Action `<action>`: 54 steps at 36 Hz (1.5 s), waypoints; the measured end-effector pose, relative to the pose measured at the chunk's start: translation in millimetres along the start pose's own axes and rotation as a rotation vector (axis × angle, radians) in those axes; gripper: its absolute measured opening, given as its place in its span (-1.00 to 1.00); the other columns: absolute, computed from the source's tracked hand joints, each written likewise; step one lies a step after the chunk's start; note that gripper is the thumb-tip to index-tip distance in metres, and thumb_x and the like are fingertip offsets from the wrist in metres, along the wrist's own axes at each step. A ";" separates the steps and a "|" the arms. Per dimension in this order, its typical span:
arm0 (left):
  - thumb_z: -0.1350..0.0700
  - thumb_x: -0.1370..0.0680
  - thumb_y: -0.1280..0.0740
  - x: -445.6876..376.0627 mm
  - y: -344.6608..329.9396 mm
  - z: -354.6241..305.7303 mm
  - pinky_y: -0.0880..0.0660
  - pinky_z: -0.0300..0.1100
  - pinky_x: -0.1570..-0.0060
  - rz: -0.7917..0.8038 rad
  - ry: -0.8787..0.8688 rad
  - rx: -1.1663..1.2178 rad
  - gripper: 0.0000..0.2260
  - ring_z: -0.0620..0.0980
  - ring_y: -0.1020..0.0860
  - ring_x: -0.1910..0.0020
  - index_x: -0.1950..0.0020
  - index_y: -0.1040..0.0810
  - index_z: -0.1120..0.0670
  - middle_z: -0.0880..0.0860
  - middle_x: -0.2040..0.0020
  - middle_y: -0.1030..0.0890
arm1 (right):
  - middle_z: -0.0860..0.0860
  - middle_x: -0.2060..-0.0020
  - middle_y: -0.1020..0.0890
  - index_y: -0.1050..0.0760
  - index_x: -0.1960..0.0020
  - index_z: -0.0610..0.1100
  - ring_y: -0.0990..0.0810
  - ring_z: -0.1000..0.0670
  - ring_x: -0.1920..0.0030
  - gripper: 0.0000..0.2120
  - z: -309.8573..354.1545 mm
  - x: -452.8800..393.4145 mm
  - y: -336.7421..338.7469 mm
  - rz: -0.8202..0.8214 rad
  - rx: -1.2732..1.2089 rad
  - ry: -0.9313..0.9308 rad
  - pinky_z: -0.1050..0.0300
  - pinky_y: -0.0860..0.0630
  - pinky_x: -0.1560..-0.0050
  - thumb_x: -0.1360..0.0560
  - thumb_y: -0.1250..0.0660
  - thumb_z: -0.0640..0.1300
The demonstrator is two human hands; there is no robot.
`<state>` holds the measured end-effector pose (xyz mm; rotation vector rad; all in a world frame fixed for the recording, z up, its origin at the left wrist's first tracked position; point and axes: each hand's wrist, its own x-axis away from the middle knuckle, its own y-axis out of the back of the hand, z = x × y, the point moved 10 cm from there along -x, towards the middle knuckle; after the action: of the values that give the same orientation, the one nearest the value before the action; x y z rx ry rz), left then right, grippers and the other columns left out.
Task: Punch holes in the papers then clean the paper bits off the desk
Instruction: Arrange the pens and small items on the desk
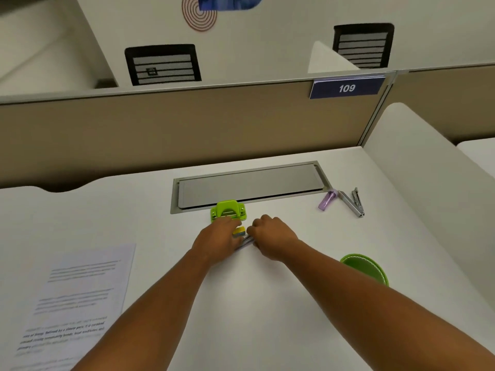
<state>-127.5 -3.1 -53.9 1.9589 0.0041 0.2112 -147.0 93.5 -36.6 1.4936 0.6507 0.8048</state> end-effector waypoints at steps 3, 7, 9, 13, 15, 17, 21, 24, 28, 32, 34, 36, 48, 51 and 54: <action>-0.14 -0.56 -0.31 -3.0 -6.2 0.5 -0.43 -0.10 -0.20 0.010 -0.025 -0.016 -0.56 0.02 -0.45 -0.31 -0.41 -0.43 -0.04 -0.02 -0.36 -0.48 | -0.14 -0.07 -0.53 -0.50 -0.17 -0.14 -0.49 -0.19 -0.10 -0.79 -2.2 -0.8 -5.8 -0.007 0.000 0.004 0.00 -0.34 0.13 -0.54 -0.28 -0.17; -0.12 -0.57 -0.29 -8.1 -4.1 -3.2 -0.47 -0.10 -0.09 -0.031 -0.069 -0.032 -0.68 0.03 -0.49 -0.22 -0.27 -0.54 -0.02 -0.01 -0.23 -0.54 | -0.15 -0.08 -0.53 -0.48 -0.17 -0.17 -0.48 -0.19 -0.11 -0.77 -9.7 -0.7 -7.5 0.024 -0.031 -0.030 0.01 -0.35 0.10 -0.56 -0.28 -0.10; -0.11 -0.56 -0.30 -10.8 -4.2 -6.8 -0.49 -0.08 -0.03 -0.026 -0.084 -0.024 -0.73 0.03 -0.50 -0.16 -0.18 -0.59 -0.01 0.00 -0.15 -0.55 | -0.16 -0.09 -0.52 -0.47 -0.17 -0.19 -0.49 -0.19 -0.11 -0.77 -14.6 -0.8 -8.8 0.055 -0.061 -0.068 0.02 -0.37 0.10 -0.57 -0.27 -0.10; -0.07 -0.56 -0.31 -13.3 -0.2 -14.0 -0.49 -0.08 0.05 -0.038 -0.082 0.003 -0.79 0.04 -0.52 -0.08 -0.07 -0.62 0.01 0.01 -0.08 -0.56 | -0.16 -0.08 -0.54 -0.45 -0.16 -0.19 -0.54 -0.19 -0.07 -0.79 -20.4 -0.8 -12.4 0.102 -0.101 -0.114 0.07 -0.32 0.18 -0.56 -0.26 -0.14; -0.08 -0.58 -0.29 -12.2 6.6 -15.5 -0.50 -0.06 0.03 -0.088 -0.074 0.028 -0.77 0.04 -0.52 -0.10 -0.11 -0.62 0.01 0.01 -0.10 -0.56 | -0.16 -0.06 -0.55 -0.45 -0.15 -0.19 -0.55 -0.19 -0.04 -0.80 -22.7 1.1 -13.0 0.120 -0.105 -0.126 0.07 -0.31 0.18 -0.55 -0.26 -0.16; -0.08 -0.60 -0.28 -10.6 14.4 -17.3 -0.52 -0.02 -0.03 -0.153 -0.085 0.043 -0.74 0.04 -0.51 -0.15 -0.17 -0.60 0.03 0.01 -0.15 -0.56 | -0.15 -0.04 -0.55 -0.45 -0.15 -0.19 -0.56 -0.18 -0.03 -0.81 -27.3 4.4 -12.7 0.123 -0.114 -0.143 0.08 -0.31 0.19 -0.55 -0.27 -0.16; -0.07 -0.60 -0.27 -11.6 32.7 -22.8 -0.55 -0.01 -0.01 -0.315 -0.122 0.087 -0.76 0.04 -0.51 -0.13 -0.13 -0.60 0.03 0.00 -0.10 -0.57 | -0.12 0.01 -0.58 -0.49 -0.10 -0.15 -0.56 -0.15 0.03 -0.83 -55.3 13.6 -2.9 0.102 -0.191 -0.242 0.07 -0.39 0.19 -0.53 -0.28 -0.16; -0.10 -0.61 -0.23 -18.2 39.2 -28.7 -0.53 -0.05 0.06 -0.364 -0.107 0.089 -0.74 0.03 -0.51 -0.02 -0.12 -0.60 0.01 -0.01 -0.01 -0.56 | -0.09 0.03 -0.62 -0.55 -0.05 -0.11 -0.57 -0.12 0.04 -0.86 -91.3 26.6 10.2 0.073 -0.304 -0.371 0.03 -0.52 0.11 -0.52 -0.28 -0.14; -0.10 -0.60 -0.26 -27.2 37.8 -48.4 -0.47 -0.12 0.10 -0.385 -0.119 0.103 -0.75 0.02 -0.52 0.02 -0.07 -0.62 0.02 -0.01 0.05 -0.58 | -0.05 0.12 -0.62 -0.56 0.00 -0.12 -0.56 -0.05 0.10 -0.90 -139.0 49.4 28.1 -0.001 -0.423 -0.515 0.04 -0.55 0.09 -0.56 -0.30 -0.11; -0.11 -0.60 -0.25 -40.6 25.3 -81.1 -0.43 -0.13 0.17 -0.326 -0.149 0.135 -0.74 0.02 -0.53 0.06 -0.06 -0.61 0.03 0.00 0.08 -0.59 | -0.09 0.15 -0.65 -0.58 0.05 -0.13 -0.56 -0.07 0.05 -0.89 -180.7 72.5 42.7 -0.090 -0.451 -0.623 0.05 -0.52 0.11 -0.55 -0.31 -0.12; -0.14 -0.59 -0.24 -48.1 17.8 -100.2 -0.42 -0.15 0.20 -0.290 -0.164 0.133 -0.74 0.00 -0.54 0.09 -0.03 -0.61 0.00 -0.03 0.09 -0.60 | -0.06 0.16 -0.66 -0.56 0.11 -0.11 -0.57 -0.06 0.12 -0.90 -201.0 85.3 46.9 -0.145 -0.491 -0.690 0.10 -0.48 0.16 -0.53 -0.31 -0.11; -0.16 -0.58 -0.24 -56.1 9.3 -120.2 -0.45 -0.15 0.20 -0.257 -0.181 0.121 -0.75 -0.01 -0.55 0.13 0.01 -0.60 -0.02 -0.05 0.10 -0.61 | -0.03 0.20 -0.62 -0.52 0.14 -0.11 -0.54 -0.05 0.17 -0.90 -218.2 96.5 47.3 -0.167 -0.496 -0.746 0.17 -0.39 0.24 -0.54 -0.31 -0.12; -0.11 -0.57 -0.27 -107.0 -38.0 -217.0 -0.48 -0.16 0.27 -0.178 -0.234 0.181 -0.72 -0.05 -0.50 0.17 0.06 -0.65 0.05 0.01 0.20 -0.57 | -0.04 0.33 -0.47 -0.40 0.23 -0.15 -0.48 -0.11 0.27 -0.90 -294.3 145.8 19.3 -0.176 -0.389 -1.030 0.19 -0.18 0.46 -0.47 -0.23 -0.21; -0.07 -0.57 -0.28 -114.4 -44.5 -232.8 -0.44 -0.13 0.32 -0.169 -0.254 0.177 -0.74 -0.02 -0.47 0.23 0.16 -0.60 0.08 0.02 0.26 -0.51 | -0.08 0.26 -0.52 -0.44 0.20 -0.16 -0.47 -0.13 0.26 -0.96 -306.3 154.9 8.5 -0.168 -0.403 -1.098 0.18 -0.21 0.44 -0.42 -0.28 -0.23; -0.04 -0.57 -0.28 -120.8 -48.2 -246.1 -0.52 -0.09 0.25 -0.172 -0.279 0.181 -0.77 0.02 -0.49 0.19 0.01 -0.61 0.09 0.04 0.22 -0.55 | -0.08 0.27 -0.49 -0.39 0.23 -0.17 -0.46 -0.15 0.24 -0.93 -313.3 159.3 2.2 -0.188 -0.425 -1.132 0.16 -0.31 0.31 -0.41 -0.26 -0.27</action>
<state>-278.7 228.8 -23.9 2.1401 0.0102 -0.1820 -302.8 408.0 -17.7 1.2136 -0.2306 -0.1207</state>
